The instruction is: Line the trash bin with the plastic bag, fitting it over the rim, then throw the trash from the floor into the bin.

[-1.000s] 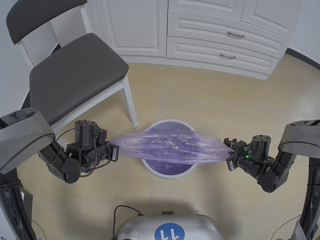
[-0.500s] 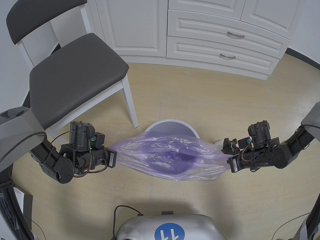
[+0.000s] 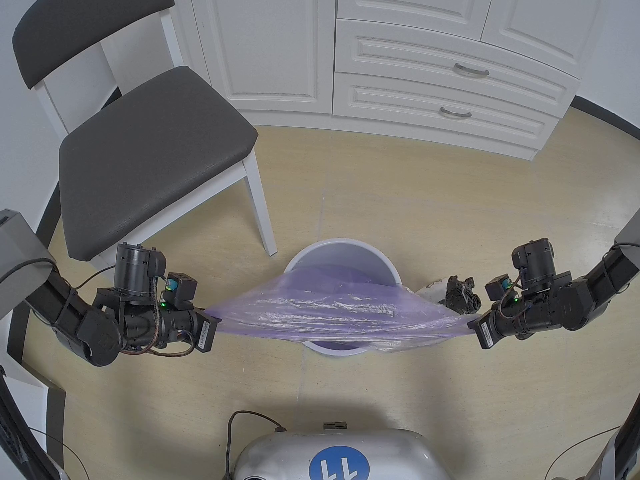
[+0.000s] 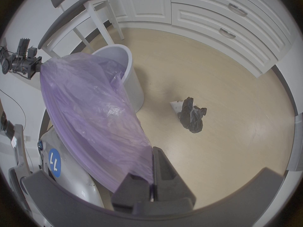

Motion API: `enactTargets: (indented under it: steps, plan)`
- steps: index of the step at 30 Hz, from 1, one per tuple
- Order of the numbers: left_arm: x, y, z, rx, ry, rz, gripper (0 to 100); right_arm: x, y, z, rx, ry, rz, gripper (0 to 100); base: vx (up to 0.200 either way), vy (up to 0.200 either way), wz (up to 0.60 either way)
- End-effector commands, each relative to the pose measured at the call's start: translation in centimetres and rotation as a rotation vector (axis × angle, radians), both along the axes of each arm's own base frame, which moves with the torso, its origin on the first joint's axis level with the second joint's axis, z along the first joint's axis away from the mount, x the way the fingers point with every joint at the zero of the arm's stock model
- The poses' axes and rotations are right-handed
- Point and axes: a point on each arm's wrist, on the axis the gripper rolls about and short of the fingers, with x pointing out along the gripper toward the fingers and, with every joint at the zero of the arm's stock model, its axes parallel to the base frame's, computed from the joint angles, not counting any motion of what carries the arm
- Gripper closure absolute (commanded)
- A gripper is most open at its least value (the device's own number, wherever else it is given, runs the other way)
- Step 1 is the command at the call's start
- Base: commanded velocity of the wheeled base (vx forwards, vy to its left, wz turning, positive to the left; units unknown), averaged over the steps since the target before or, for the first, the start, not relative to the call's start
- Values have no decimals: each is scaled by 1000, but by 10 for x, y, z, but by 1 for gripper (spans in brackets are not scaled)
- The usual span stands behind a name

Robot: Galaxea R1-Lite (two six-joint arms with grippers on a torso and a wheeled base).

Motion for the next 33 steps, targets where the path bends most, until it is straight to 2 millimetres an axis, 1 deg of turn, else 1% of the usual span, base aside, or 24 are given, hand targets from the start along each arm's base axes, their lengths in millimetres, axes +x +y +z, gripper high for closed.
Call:
enactTargets:
  steps: [1, 8, 13, 15, 17, 21, 22, 24, 25, 26, 27, 28, 33]
  plan:
    - [-3, 0, -1, 5, 6, -3, 100, -3, 4, -8, -13, 27, 13, 100, 0, 0, 0]
    - [-4, -11, -13, 16, 36, -37, 100, -9, 13, -18, -29, 61, 44, 100, 0, 0, 0]
    - [-4, -12, -15, 17, 39, -40, 100, -9, 10, -13, -24, 47, 33, 100, 0, 0, 0]
    - [0, -15, -23, 23, 58, -43, 100, -9, 10, -12, -24, 42, 31, 100, 0, 0, 0]
    - [5, -22, -32, 24, 60, -51, 100, -7, 12, -14, -24, 46, 34, 100, 0, 0, 0]
    - [16, -34, -50, -20, 12, -51, 100, -2, 12, -21, -27, 58, 28, 100, 0, 0, 0]
    - [16, -35, -51, -23, 9, -51, 100, -2, 12, -22, -27, 59, 28, 100, 0, 0, 0]
    - [21, -51, -61, -85, -34, -22, 100, 4, 10, -23, -24, 57, 16, 100, 0, 0, 0]
    - [24, -57, -63, -109, -58, -1, 100, 6, 9, -23, -22, 58, 10, 100, 0, 0, 0]
    - [24, -58, -63, -112, -60, 1, 100, 6, 9, -24, -21, 56, 9, 100, 0, 0, 0]
    - [29, -68, -67, -145, -98, 32, 100, 8, 7, -24, -20, 55, 0, 100, 0, 0, 0]
    - [30, -72, -70, -151, -108, 46, 100, 9, 6, -25, -21, 58, -2, 100, 0, 0, 0]
    - [32, -74, -72, -148, -112, 58, 100, 10, 4, -26, -22, 61, -8, 100, 0, 0, 0]
